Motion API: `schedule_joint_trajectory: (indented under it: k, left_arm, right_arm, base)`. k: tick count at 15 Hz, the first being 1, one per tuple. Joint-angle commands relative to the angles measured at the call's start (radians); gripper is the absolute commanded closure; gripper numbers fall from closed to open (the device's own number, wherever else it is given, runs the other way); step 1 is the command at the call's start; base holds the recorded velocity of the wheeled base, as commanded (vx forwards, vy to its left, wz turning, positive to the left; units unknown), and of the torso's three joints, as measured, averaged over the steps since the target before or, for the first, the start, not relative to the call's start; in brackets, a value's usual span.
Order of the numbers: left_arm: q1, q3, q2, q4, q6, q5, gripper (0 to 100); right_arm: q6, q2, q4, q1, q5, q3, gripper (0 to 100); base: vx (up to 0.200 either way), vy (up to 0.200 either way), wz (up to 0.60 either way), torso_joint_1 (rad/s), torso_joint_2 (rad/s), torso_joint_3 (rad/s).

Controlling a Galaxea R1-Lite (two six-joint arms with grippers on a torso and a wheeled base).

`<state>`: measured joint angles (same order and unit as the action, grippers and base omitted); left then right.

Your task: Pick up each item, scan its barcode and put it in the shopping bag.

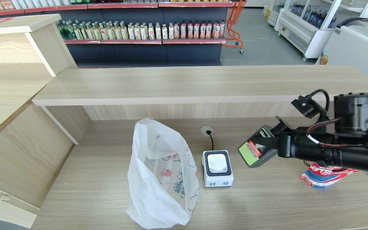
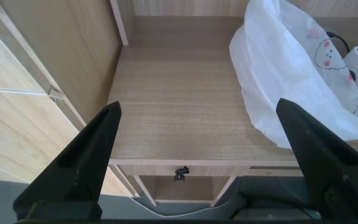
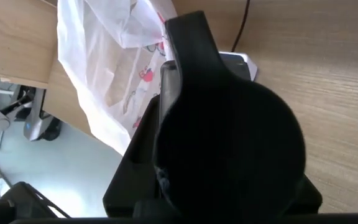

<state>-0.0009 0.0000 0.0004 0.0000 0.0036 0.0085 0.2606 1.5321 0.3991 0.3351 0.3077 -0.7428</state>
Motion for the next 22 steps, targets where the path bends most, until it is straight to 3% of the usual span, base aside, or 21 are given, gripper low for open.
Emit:
schedule_joint_trajectory:
  k: [1,5,9,12,16,22]
  left_arm:
    - [-0.001,0.0,0.0,0.0,0.001,-0.001,0]
    - [0.001,0.0,0.0,0.0,0.003,0.001,0]
    - [-0.001,0.0,0.0,0.0,0.001,0.001,0]
    - [-0.001,0.0,0.0,0.0,0.001,0.001,0]
    - [-0.001,0.0,0.0,0.0,-0.001,0.001,0]
    - [0.001,0.0,0.0,0.0,-0.001,0.001,0]
  right_arm:
    - [-0.003,-0.106,-0.002,-0.018,0.002,0.048,100]
    - [-0.001,-0.121,-0.002,-0.016,0.004,0.074,100]
    - [0.06,-0.125,-0.02,-0.011,0.005,0.095,100]
    - [0.061,-0.127,-0.042,-0.01,0.008,0.092,100]
    - [0.098,-0.112,-0.042,-0.008,0.008,0.086,100]
    - [0.061,0.022,-0.033,0.087,-0.01,0.045,100]
  base:
    - [0.0,0.0,0.0,0.0,0.0,0.0]
    - [0.0,0.0,0.0,0.0,0.0,0.0]
    - [-0.2,0.0,0.0,0.008,0.0,0.004]
    - [0.0,0.0,0.0,0.0,0.0,0.0]
    - [0.0,0.2,0.0,0.006,0.0,0.005]
    - [0.0,0.033,0.0,0.005,0.0,0.0]
